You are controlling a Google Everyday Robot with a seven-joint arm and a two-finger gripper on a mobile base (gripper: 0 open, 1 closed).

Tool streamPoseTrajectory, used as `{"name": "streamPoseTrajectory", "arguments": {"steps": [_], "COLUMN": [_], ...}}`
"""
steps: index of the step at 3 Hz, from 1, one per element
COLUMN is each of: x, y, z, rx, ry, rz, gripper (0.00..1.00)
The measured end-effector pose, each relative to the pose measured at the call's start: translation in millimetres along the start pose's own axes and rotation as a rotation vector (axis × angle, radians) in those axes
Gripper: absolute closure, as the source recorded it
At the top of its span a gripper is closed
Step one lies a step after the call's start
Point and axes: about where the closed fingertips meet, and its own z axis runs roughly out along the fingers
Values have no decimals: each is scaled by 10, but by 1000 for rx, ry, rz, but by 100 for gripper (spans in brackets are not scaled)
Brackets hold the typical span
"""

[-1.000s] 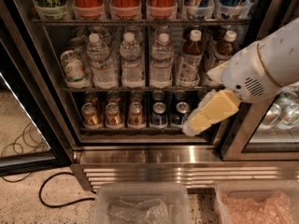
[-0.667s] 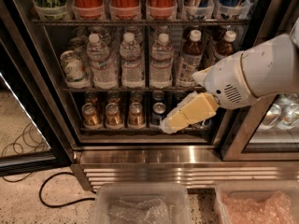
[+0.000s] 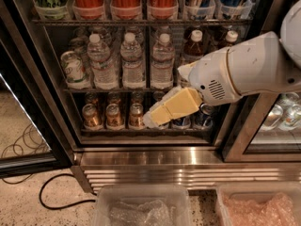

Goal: Pick 7up can from middle shelf of fridge

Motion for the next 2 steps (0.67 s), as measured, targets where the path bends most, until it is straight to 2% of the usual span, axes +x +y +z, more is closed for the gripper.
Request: {"name": "streamPoseTrajectory", "arguments": {"steps": [1,2], "x": [9,28], "y": [15,252], "z": [-22,179], "rx": [11,-1], "ry": [1,-24], "rz": [3,28], "gripper": [0,0]}}
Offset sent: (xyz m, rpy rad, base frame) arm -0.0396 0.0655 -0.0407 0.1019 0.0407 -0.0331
